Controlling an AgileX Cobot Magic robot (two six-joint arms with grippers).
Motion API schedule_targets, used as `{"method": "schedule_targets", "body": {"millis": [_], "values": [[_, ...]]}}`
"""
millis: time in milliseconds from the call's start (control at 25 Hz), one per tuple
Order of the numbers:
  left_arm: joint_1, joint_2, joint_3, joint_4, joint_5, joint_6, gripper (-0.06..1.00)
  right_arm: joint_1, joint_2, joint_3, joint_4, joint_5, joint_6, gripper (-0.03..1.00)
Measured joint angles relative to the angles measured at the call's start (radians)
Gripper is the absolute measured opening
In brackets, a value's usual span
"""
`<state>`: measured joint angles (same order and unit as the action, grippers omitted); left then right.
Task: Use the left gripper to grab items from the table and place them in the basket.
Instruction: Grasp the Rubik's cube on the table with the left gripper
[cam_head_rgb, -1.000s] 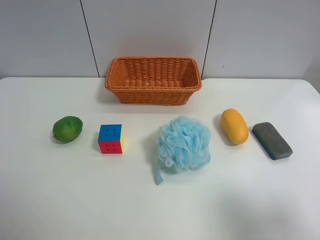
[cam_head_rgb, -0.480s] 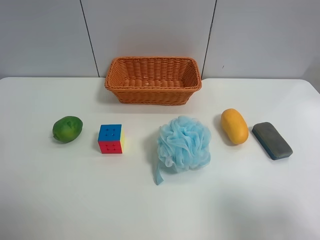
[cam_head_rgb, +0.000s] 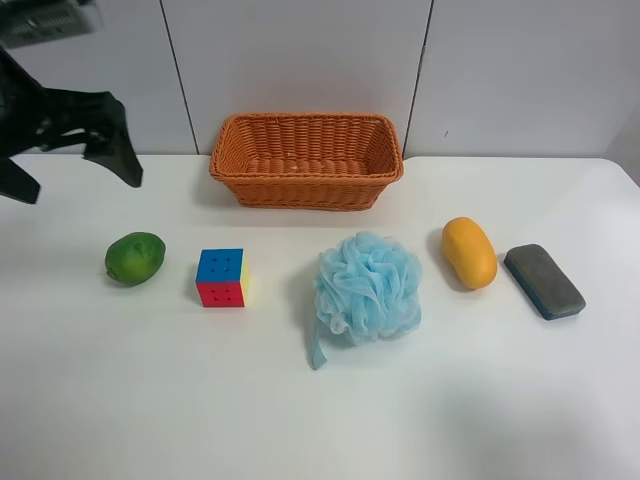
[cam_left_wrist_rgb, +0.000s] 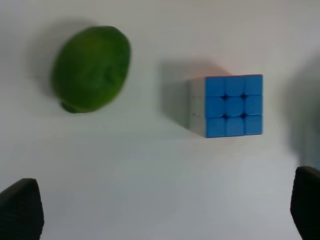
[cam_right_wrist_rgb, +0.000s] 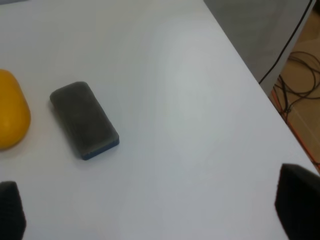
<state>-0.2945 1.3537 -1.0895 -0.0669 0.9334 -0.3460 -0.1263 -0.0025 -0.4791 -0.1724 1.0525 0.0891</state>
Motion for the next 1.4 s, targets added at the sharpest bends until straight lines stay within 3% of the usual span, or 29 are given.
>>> {"method": "schedule_targets", "body": {"millis": [160,320,760,1400], "values": [[-0.074,0.118,0.000,0.000,-0.056,-0.095,0.99,0.000,0.000,0.000,0.000,0.000,0.000,0.99],[-0.114,0.215,0.000,-0.014,-0.106,-0.121,0.99,0.000,0.000,0.000,0.000,0.000,0.000,0.99],[-0.125,0.377,0.000,-0.147,-0.223,-0.099,0.99,0.000,0.000,0.000,0.000,0.000,0.000,0.99],[-0.129,0.548,-0.001,-0.164,-0.360,-0.074,0.99,0.000,0.000,0.000,0.000,0.000,0.000,0.99]]}}
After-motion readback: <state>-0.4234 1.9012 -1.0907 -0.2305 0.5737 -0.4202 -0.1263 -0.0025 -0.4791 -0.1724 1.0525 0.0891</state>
